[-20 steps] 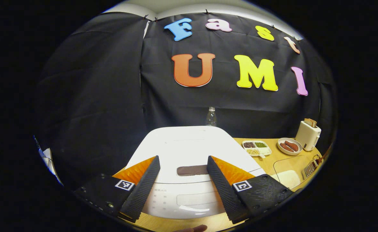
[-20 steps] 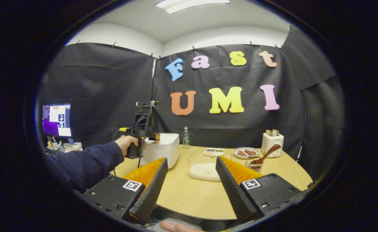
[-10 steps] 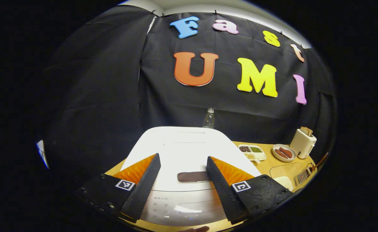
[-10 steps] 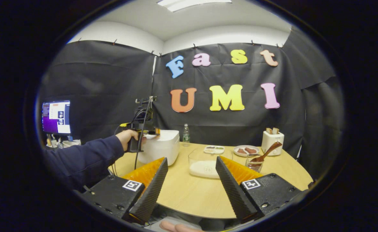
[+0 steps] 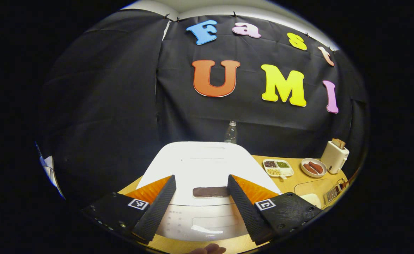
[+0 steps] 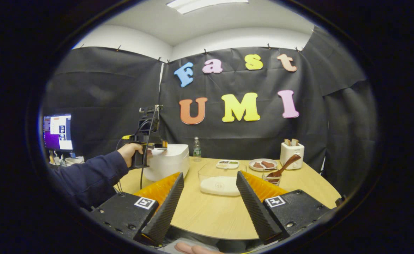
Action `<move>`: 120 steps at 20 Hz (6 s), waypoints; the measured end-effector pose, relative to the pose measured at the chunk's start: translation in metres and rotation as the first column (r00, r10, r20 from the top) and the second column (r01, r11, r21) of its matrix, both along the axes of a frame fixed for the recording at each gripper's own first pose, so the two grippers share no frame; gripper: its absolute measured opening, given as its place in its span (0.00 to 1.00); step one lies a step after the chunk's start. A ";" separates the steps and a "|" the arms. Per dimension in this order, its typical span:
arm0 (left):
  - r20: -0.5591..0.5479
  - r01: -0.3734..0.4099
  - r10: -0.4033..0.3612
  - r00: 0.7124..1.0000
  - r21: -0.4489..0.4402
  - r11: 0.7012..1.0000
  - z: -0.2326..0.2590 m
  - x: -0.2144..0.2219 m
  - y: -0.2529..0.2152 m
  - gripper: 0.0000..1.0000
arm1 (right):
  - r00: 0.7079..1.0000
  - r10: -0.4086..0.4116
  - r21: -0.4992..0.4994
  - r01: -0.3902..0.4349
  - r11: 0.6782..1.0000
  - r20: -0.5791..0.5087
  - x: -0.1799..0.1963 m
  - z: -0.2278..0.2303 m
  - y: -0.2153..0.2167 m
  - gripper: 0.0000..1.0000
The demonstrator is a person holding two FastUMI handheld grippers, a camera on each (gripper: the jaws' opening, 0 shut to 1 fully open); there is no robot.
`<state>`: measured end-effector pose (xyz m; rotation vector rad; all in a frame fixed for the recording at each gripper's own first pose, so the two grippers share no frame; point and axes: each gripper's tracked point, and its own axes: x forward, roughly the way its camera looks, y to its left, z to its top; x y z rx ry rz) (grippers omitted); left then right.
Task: Close the left gripper, press the button to open the rice cooker; take a wooden spoon from the chopstick holder with the right hand, scoop a spoonful of rice and pour it into the rice cooker, then put the wooden spoon back into the chopstick holder.
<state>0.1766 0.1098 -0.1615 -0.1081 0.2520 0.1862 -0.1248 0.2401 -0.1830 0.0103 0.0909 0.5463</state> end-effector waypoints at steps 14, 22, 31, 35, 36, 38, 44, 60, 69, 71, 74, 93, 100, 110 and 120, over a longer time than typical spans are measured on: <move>0.225 0.204 -0.216 0.950 0.078 0.976 0.080 -0.168 -0.099 0.94 | 0.979 -0.160 -0.022 0.164 0.986 0.126 0.009 0.043 -0.026 0.92; 0.271 0.235 -0.269 0.924 0.151 0.960 0.099 -0.230 -0.138 0.94 | 0.971 -0.229 0.011 0.229 0.973 0.066 0.029 0.043 -0.057 0.98; 0.289 0.242 -0.302 0.909 0.224 0.944 0.091 -0.274 -0.167 0.94 | 0.954 -0.294 0.038 0.292 0.956 0.057 0.043 0.050 -0.099 0.98; 0.286 0.239 -0.296 0.911 0.218 0.946 0.077 -0.282 -0.166 0.95 | 0.954 -0.297 0.034 0.296 0.955 0.036 0.044 0.041 -0.101 0.97; 0.284 0.229 -0.287 0.915 0.221 0.948 0.077 -0.282 -0.164 0.95 | 0.958 -0.287 0.031 0.287 0.958 0.022 0.043 0.038 -0.098 0.98; 0.288 0.216 -0.274 0.918 0.219 0.952 0.081 -0.283 -0.158 0.95 | 0.963 -0.270 0.033 0.270 0.962 0.009 0.040 0.036 -0.094 0.98; 0.279 0.211 -0.256 0.925 0.182 0.960 0.075 -0.284 -0.151 0.95 | 0.961 -0.275 0.024 0.274 0.961 0.019 0.038 0.033 -0.096 0.98; 0.295 0.214 -0.249 0.922 0.144 0.966 0.079 -0.288 -0.149 0.95 | 0.962 -0.273 0.019 0.272 0.962 0.014 0.037 0.029 -0.095 0.98; 0.300 0.217 -0.250 0.921 0.140 0.966 0.082 -0.288 -0.148 0.95 | 0.961 -0.273 0.023 0.273 0.962 0.037 0.036 0.035 -0.098 0.98; 0.302 0.220 -0.254 0.919 0.142 0.965 0.083 -0.289 -0.150 0.95 | 0.961 -0.271 0.026 0.270 0.963 0.050 0.038 0.037 -0.097 0.98; 0.304 0.224 -0.260 0.917 0.149 0.963 0.084 -0.288 -0.151 0.95 | 0.964 -0.258 0.026 0.256 0.966 0.070 0.040 0.042 -0.092 0.98; 0.302 0.228 -0.251 0.920 0.108 0.968 0.076 -0.288 -0.144 0.94 | 0.963 -0.239 0.009 0.240 0.971 0.127 0.041 0.047 -0.080 0.98; 0.293 0.244 -0.267 0.918 0.113 0.963 0.074 -0.287 -0.151 0.94 | 0.963 -0.238 0.009 0.239 0.971 0.123 0.040 0.045 -0.082 0.98; 0.286 0.249 -0.268 0.920 0.102 0.963 0.073 -0.287 -0.151 0.94 | 0.961 -0.247 0.010 0.248 0.969 0.124 0.042 0.044 -0.086 0.98; 0.281 0.256 -0.277 0.919 0.110 0.960 0.073 -0.287 -0.154 0.94 | 0.960 -0.251 0.005 0.252 0.968 0.127 0.041 0.046 -0.088 0.98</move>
